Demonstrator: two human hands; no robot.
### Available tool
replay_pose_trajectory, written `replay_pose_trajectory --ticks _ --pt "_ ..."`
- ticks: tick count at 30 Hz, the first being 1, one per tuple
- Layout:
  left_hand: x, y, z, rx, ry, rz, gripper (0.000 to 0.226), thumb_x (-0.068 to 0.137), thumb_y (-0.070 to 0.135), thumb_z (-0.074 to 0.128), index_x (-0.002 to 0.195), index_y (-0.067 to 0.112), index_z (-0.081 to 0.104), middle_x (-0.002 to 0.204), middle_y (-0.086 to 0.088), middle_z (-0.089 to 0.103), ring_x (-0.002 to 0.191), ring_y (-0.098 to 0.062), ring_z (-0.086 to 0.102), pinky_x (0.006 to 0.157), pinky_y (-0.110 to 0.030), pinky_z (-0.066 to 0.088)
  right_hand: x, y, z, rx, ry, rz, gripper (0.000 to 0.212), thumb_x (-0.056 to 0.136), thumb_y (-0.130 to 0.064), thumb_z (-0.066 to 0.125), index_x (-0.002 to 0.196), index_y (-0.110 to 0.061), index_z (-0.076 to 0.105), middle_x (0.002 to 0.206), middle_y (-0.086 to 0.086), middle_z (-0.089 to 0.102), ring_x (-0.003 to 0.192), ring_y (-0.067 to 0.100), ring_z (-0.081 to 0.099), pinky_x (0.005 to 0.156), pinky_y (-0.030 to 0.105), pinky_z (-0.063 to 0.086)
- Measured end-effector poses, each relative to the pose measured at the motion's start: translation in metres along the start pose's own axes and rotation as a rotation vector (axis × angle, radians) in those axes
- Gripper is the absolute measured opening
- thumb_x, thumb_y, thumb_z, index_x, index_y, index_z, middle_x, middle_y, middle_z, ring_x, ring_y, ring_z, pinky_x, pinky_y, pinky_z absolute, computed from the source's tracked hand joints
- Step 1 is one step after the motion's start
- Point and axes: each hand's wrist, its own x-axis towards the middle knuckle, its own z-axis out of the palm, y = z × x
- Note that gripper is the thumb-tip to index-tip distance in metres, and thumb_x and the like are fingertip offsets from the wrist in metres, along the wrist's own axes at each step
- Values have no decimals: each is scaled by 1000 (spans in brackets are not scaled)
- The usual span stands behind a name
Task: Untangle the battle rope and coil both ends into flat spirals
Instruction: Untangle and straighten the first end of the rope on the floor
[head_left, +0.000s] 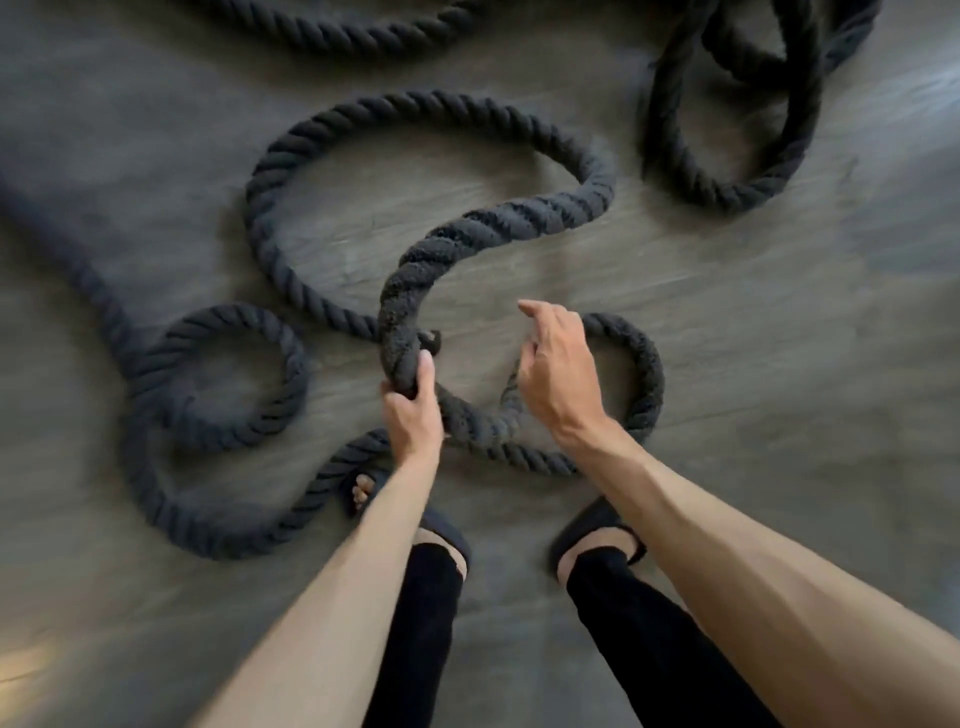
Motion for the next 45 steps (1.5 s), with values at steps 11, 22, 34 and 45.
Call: replay_pose_trajectory --ticks 11,22,34,45 --pt "150 -43 20 -55 -238 -372 78 82 64 63 141 18 42 132 -11 55 112 -34 60 72 -50 59 7 137 123 -776 -731 -319 88 79 -69 63 146 -17 39 149 16 37 150 41 19 125 52 9" --pt "93 -52 162 -93 -602 -435 61 93 51 57 136 10 43 130 -14 59 113 -36 61 88 -62 51 -19 225 42 -815 -997 497 45 92 -38 67 128 -11 61 128 11 66 120 29 62 96 36 50" --pt "86 -84 167 180 -892 -432 69 81 58 68 126 7 58 113 -17 70 101 -32 70 88 -54 55 145 160 47 1131 -129 810 55 96 -56 56 133 -17 53 118 15 65 113 27 65 102 43 52" --pt "86 -23 118 266 -624 -163 20 97 34 52 112 20 55 111 -7 62 97 -21 59 85 -36 44 150 102 22 14 -46 222 54 88 -25 72 131 -7 44 117 20 55 109 37 55 89 44 49"
